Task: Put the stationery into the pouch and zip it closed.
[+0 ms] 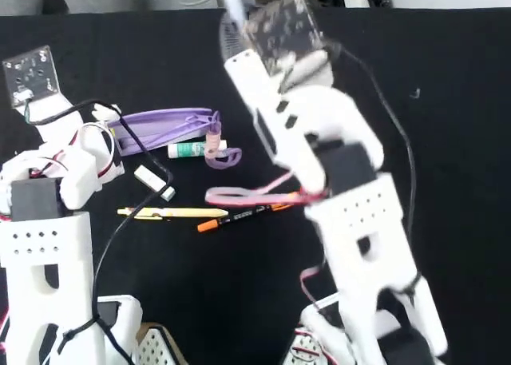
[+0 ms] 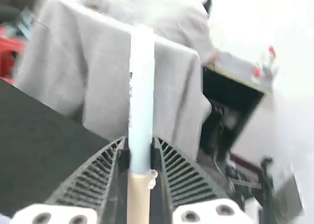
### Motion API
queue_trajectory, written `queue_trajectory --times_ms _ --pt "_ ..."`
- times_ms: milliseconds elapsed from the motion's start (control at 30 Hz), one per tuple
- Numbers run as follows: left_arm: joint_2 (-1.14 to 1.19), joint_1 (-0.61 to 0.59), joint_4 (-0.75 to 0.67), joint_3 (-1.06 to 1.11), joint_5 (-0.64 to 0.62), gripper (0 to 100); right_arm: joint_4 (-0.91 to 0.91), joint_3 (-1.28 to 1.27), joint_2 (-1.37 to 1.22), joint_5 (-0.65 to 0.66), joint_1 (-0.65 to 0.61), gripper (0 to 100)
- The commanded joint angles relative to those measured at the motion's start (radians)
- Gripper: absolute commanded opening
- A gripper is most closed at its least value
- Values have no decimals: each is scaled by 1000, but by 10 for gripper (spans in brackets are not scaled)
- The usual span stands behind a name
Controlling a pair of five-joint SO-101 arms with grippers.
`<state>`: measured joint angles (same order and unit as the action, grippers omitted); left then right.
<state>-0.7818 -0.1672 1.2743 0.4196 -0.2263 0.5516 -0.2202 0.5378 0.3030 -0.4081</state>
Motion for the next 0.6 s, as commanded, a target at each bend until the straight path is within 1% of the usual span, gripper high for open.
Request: queue_trajectory --times_ms 0,200,267,467,533,567 --pt "-6 10 -66 36 -14 28 -133 -142 182 -15 -89 11" --pt "-8 10 -68 39 -14 28 -437 -458 360 -9 -216 11" --pt "-8 10 -66 42 -14 28 -505 -513 369 -9 -241 11" --pt "-8 10 -66 47 -14 28 -624 -615 366 -15 -295 11" --pt "-8 10 -66 47 -14 28 -712 -685 374 -34 -305 11" --pt "-8 10 -64 47 -14 28 -783 -731 386 -74 -304 11"
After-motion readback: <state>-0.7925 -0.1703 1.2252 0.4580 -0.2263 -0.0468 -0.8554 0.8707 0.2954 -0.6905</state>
